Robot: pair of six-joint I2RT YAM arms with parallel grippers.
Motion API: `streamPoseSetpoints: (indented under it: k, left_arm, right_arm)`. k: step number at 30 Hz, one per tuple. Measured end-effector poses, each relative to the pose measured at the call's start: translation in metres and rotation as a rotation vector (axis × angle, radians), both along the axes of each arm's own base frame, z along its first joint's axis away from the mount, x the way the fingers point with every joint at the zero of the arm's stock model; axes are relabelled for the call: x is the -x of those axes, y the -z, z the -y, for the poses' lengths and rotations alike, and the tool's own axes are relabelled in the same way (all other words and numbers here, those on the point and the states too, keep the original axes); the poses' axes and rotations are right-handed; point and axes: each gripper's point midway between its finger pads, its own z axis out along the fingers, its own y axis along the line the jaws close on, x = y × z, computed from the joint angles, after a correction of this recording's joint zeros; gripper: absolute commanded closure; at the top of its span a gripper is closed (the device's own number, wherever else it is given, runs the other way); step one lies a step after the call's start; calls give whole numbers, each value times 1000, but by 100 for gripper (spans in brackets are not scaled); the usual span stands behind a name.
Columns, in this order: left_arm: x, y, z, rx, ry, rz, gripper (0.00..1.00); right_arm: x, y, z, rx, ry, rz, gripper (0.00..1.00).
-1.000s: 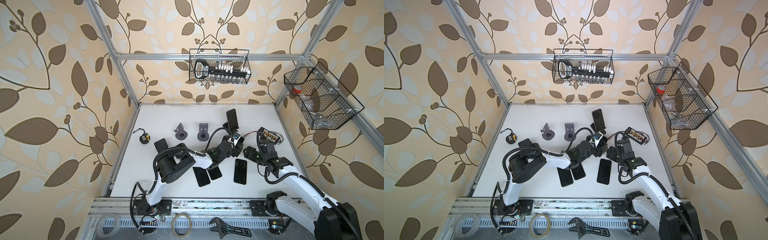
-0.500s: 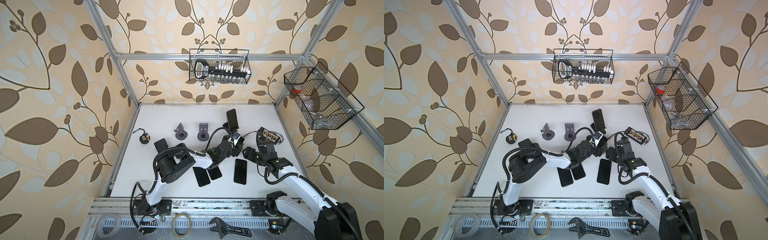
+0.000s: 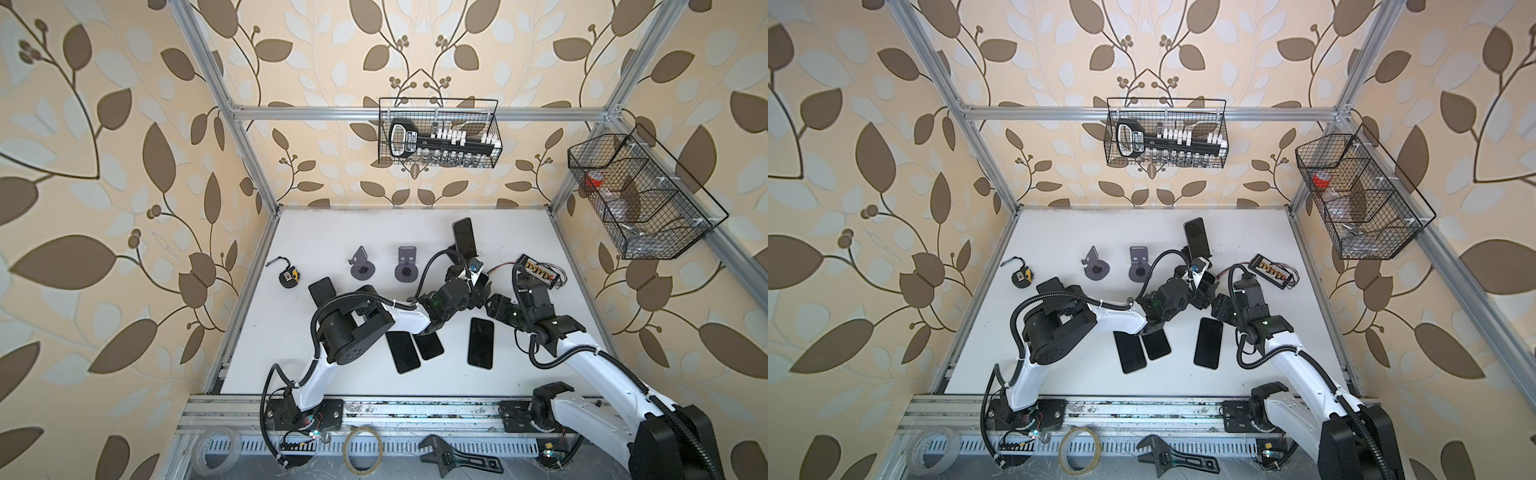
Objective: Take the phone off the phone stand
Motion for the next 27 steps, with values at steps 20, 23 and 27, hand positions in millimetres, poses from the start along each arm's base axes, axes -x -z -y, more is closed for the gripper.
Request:
streamPoseSetpoints:
  k: [20,23,27]
  left_arm:
    - [1,6,0,-12,4,-13,28]
    - [1,5,0,-10,3,-15,28]
    - [1,5,-1,-1,1,-22,28]
  right_arm:
    - [1,-6,1,1,-3,20,26]
    - [1,-7,1,0,-3,25,26]
    - [1,-7,1,0,-3,24,26]
